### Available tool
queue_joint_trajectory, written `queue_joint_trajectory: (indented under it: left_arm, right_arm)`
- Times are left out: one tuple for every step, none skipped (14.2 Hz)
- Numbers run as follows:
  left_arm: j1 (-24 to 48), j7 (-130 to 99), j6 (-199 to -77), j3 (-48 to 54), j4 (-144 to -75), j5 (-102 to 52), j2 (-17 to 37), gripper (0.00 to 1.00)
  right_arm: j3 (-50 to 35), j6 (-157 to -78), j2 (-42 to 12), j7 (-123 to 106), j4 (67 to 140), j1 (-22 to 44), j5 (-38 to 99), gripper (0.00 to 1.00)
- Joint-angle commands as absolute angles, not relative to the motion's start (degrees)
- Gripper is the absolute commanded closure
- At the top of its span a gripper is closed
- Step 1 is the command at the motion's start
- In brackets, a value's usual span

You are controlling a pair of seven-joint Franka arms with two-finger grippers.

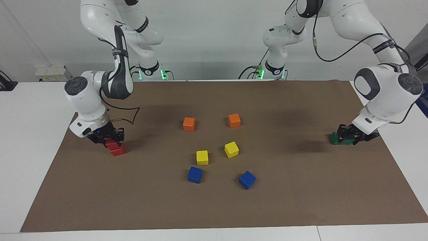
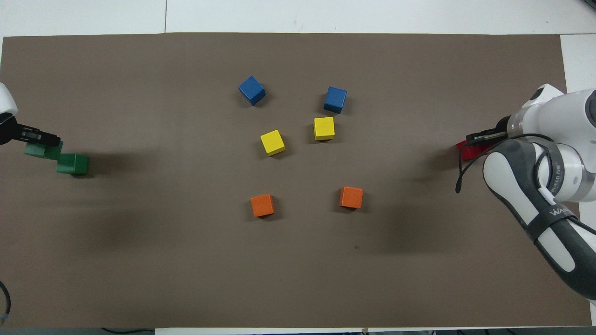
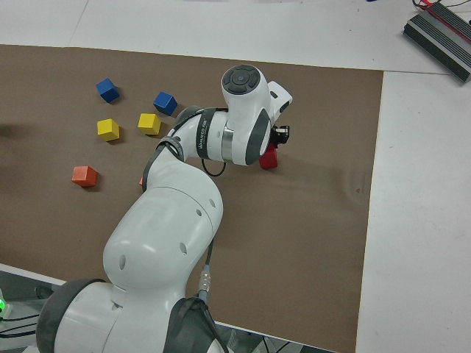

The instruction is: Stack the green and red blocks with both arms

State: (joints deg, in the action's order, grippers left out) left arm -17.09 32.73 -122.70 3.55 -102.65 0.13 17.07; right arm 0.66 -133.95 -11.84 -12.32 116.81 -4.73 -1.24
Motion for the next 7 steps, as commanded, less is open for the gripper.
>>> queue_joint_trajectory:
  left_arm:
    - [-17.1,33.6,-128.6,4.1,-110.6,-1.0,12.3,1.0]
    - [-17.1,33.6,-129.8,4.1,-111.6,-1.0,12.2,1.0]
    - [-17.1,33.6,-130.1,4.0,-112.1,-1.0,11.9,1.0]
    - [-17.1,33.7,-130.1,4.0,-112.2,-1.0,11.9,1.0]
    - [-17.1,33.7,-130.3,4.0,-112.9,-1.0,11.7,1.0]
    - [-17.1,33.7,-131.1,4.0,-113.6,-1.0,11.3,1.0]
    - [-17.1,33.7,-131.9,4.0,-114.3,-1.0,11.3,1.0]
  right_arm:
    - [0.5,-135.5,-9.9,-16.2,119.3,-4.9,-0.6,1.0]
    - [0.5,-135.5,-9.8,-17.0,119.7,-4.9,-0.6,1.0]
    - [0.5,-135.5,-9.7,-17.6,119.8,-4.9,-0.6,1.0]
    - [0.4,-135.5,-9.7,-17.8,119.8,-4.9,-0.6,1.0]
    - [0.4,-135.5,-9.6,-18.2,120.0,-4.9,-0.6,1.0]
    - [0.5,-135.5,-9.6,-18.7,120.2,-4.9,-0.6,1.0]
    - [0.4,-135.5,-9.6,-18.9,120.3,-4.9,-0.6,1.0]
